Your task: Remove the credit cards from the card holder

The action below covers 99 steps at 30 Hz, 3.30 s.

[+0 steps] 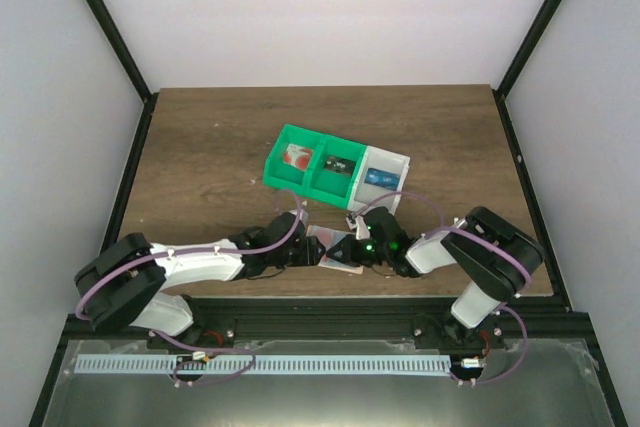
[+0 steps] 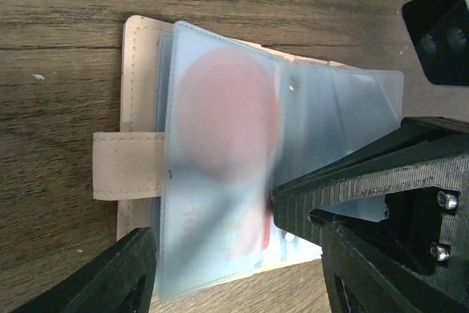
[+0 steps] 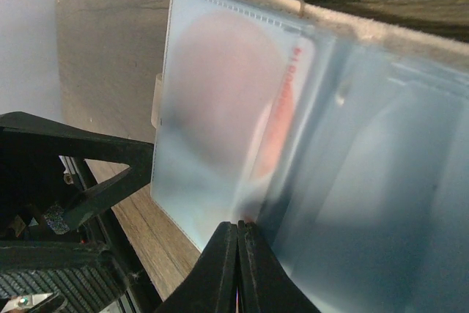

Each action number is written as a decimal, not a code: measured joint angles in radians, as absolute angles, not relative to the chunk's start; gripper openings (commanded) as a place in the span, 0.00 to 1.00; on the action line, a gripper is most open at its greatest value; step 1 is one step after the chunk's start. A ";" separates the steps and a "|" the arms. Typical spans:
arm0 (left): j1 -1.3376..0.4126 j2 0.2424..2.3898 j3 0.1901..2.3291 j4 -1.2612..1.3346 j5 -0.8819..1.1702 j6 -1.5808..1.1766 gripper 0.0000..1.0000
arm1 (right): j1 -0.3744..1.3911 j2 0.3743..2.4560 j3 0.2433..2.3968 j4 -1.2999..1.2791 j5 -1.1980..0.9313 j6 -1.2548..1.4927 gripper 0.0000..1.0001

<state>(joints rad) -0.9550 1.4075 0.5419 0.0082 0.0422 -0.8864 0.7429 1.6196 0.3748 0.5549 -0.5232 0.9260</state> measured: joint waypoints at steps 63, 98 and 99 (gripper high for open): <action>-1.002 1.493 0.527 0.408 0.270 -0.992 0.64 | 0.743 1.279 0.229 0.425 -0.273 0.908 0.11; -0.855 1.237 0.415 0.318 0.238 -0.988 0.62 | 0.743 1.457 0.275 0.526 -0.410 0.886 0.17; -0.855 1.237 0.415 0.320 0.241 -0.988 0.62 | 0.743 1.460 0.279 0.527 -0.416 0.885 0.17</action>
